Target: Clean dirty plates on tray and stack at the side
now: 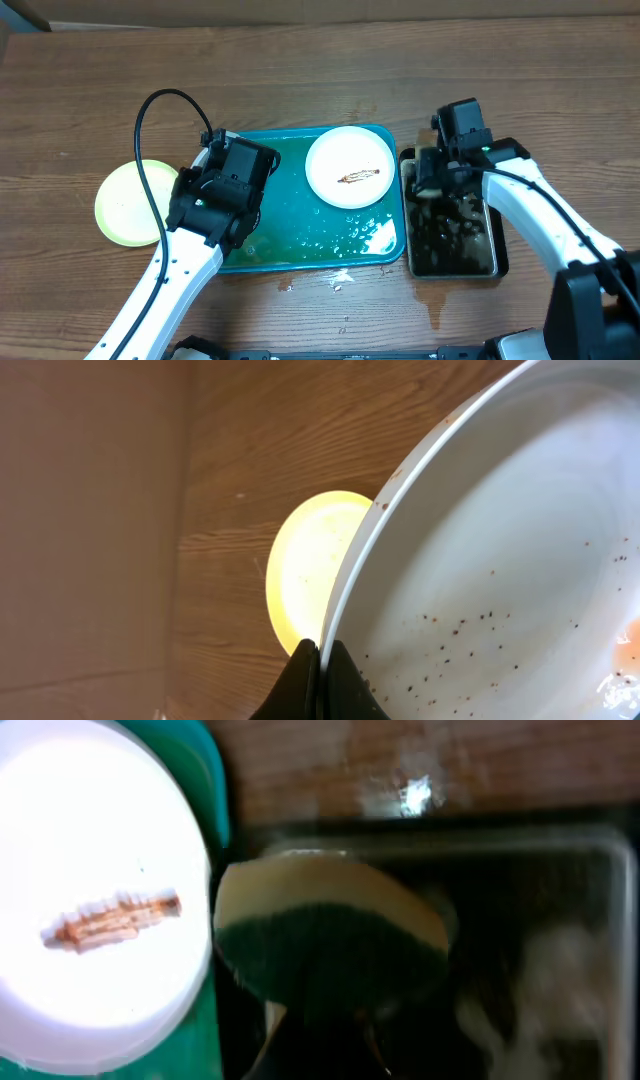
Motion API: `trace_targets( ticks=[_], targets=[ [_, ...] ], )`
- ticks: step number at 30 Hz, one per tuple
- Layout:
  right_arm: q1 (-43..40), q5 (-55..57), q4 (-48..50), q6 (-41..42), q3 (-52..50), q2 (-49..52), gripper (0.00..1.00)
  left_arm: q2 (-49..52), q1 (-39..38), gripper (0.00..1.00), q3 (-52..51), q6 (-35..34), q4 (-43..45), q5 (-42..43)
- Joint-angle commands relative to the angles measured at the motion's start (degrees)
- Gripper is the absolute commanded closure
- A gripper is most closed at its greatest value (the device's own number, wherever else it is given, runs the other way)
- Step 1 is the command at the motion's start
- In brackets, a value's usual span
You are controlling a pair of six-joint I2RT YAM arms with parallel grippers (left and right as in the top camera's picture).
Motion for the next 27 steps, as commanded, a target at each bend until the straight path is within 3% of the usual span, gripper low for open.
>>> trace_targets(
  ticks=[1, 7, 17, 27],
  targets=[
    [-0.07, 0.96, -6.01, 1.95, 0.42, -0.37, 0.96, -1.03, -0.04, 0.96, 1.53, -1.88, 0.09, 1.27],
    [-0.07, 0.94, -10.21, 2.54, -5.18, 0.22, 0.96, -1.03, -0.04, 0.96, 1.53, -1.84, 0.11, 0.83],
    [-0.07, 0.33, 2.84, 2.56, -10.69, 0.55, 0.96, -1.03, -0.04, 0.96, 1.53, -1.86, -0.74, 0.90],
    [-0.07, 0.31, 7.32, 2.56, -10.69, 2.80, 0.96, -1.03, -0.04, 0.96, 1.53, -1.86, -1.22, 0.90]
  ],
)
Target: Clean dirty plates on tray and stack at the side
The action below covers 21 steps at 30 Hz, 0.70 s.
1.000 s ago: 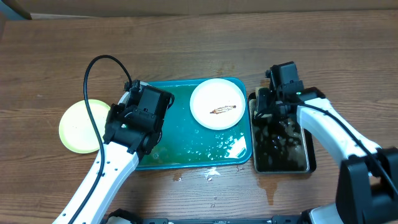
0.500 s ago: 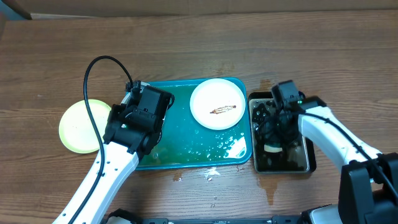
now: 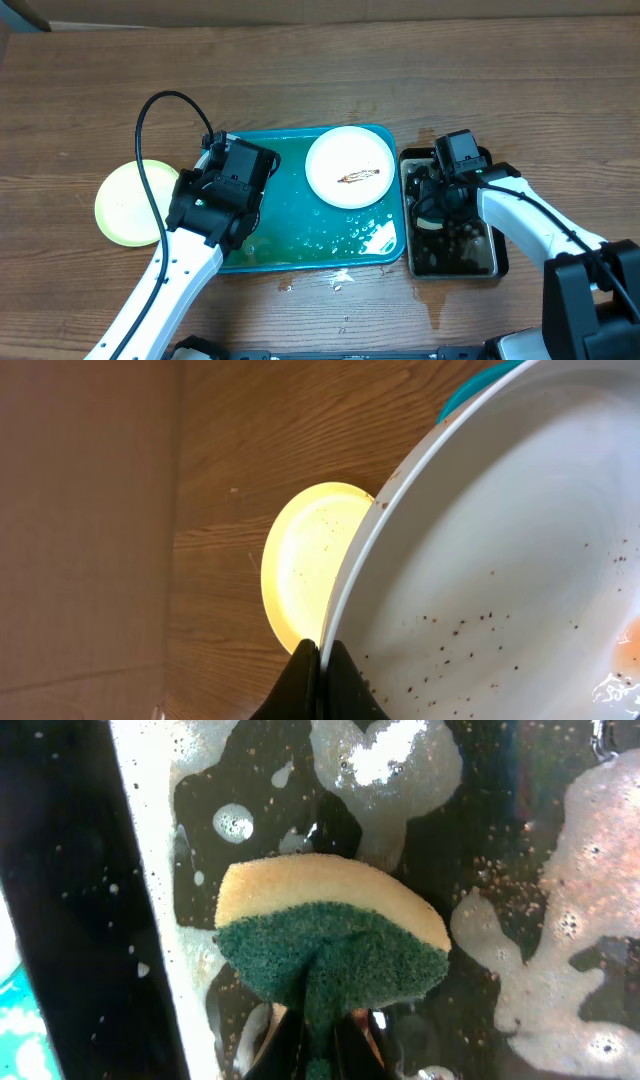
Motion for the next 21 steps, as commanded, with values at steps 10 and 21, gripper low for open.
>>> trace_targets(
  ticks=[10, 21],
  targets=[
    [-0.07, -0.04, 12.68, 0.22, -0.04, 5.51, 0.96, -1.03, -0.04, 0.96, 1.53, -1.84, 0.04, 0.02],
    [-0.02, -0.07, 12.04, 0.24, 0.13, 5.53, 0.96, -1.03, -0.04, 0.96, 1.53, -1.86, -0.09, 0.33]
  ],
)
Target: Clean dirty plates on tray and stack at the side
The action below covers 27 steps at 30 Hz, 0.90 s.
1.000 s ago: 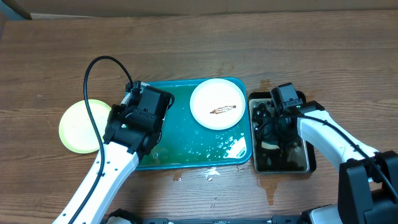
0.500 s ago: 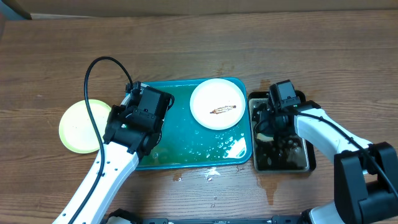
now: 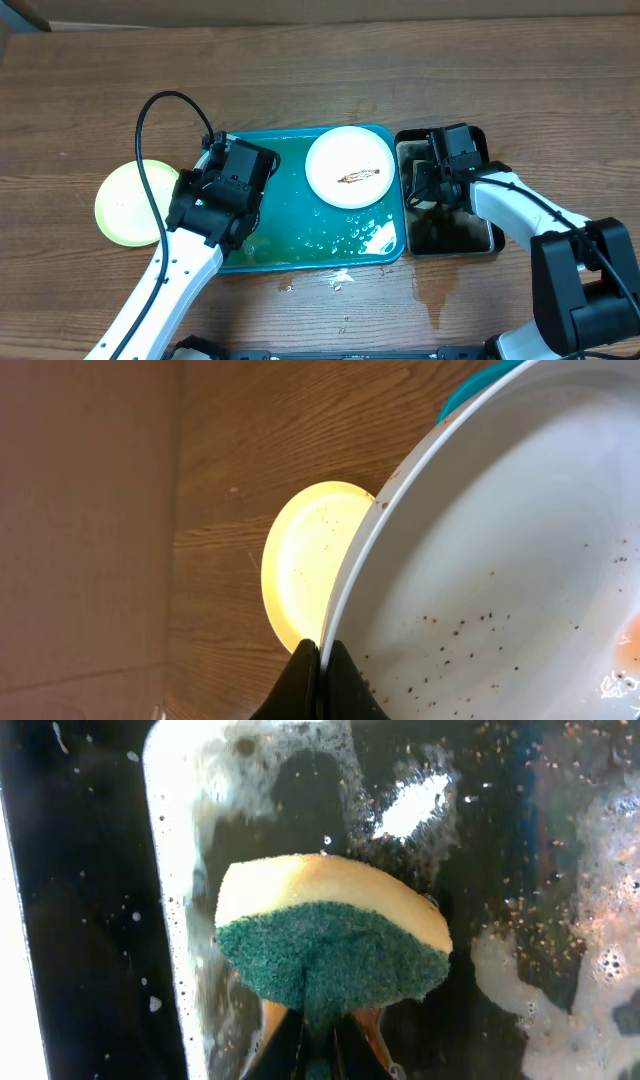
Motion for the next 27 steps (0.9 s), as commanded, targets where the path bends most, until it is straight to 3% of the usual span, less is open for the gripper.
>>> trace_targets(
  ticks=[1, 12, 17, 27],
  targets=[
    [0.09, -0.11, -1.81, 0.20, 0.31, 0.76, 0.96, -1.03, -0.04, 0.96, 1.53, -1.84, 0.07, 0.31],
    [0.04, -0.07, -16.44, 0.00, 10.64, -5.88, 0.96, -1.05, 0.31, 0.96, 2.89, -1.88, 0.20, 0.52],
    [0.04, 1.27, -22.05, 0.00, 11.30, -7.13, 0.96, -1.09, 3.67, 0.96, 6.82, -3.37, -0.66, 4.81],
    [0.04, 1.44, -24.85, -0.02, 11.26, -7.13, 0.96, -1.07, 18.25, 0.96, 8.96, -8.26, -4.24, 33.81]
  ],
)
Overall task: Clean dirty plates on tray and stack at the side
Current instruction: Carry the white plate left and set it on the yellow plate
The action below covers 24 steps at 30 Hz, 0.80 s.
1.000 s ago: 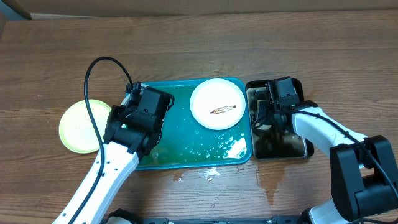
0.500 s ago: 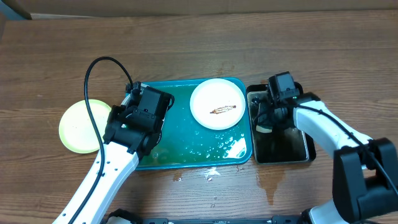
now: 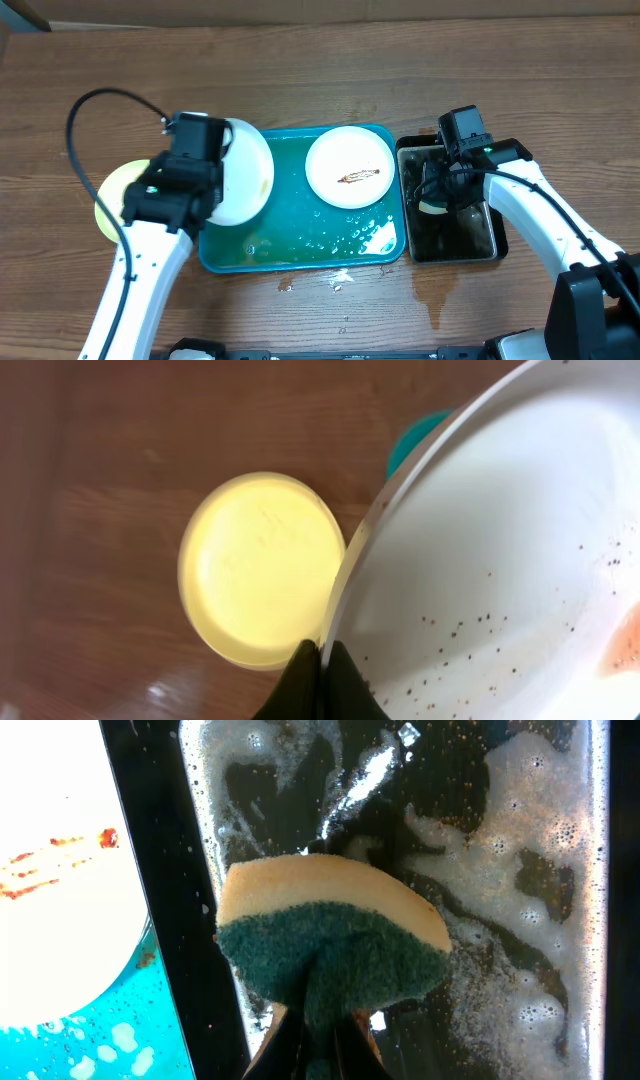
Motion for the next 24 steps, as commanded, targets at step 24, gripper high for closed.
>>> trace_targets(
  ticks=[24],
  targets=[
    [0.04, 0.72, -1.86, 0.02, 0.96, -0.74, 0.96, 6.14, 46.05, 0.96, 1.07, -6.80, 1.33, 31.82]
  ],
)
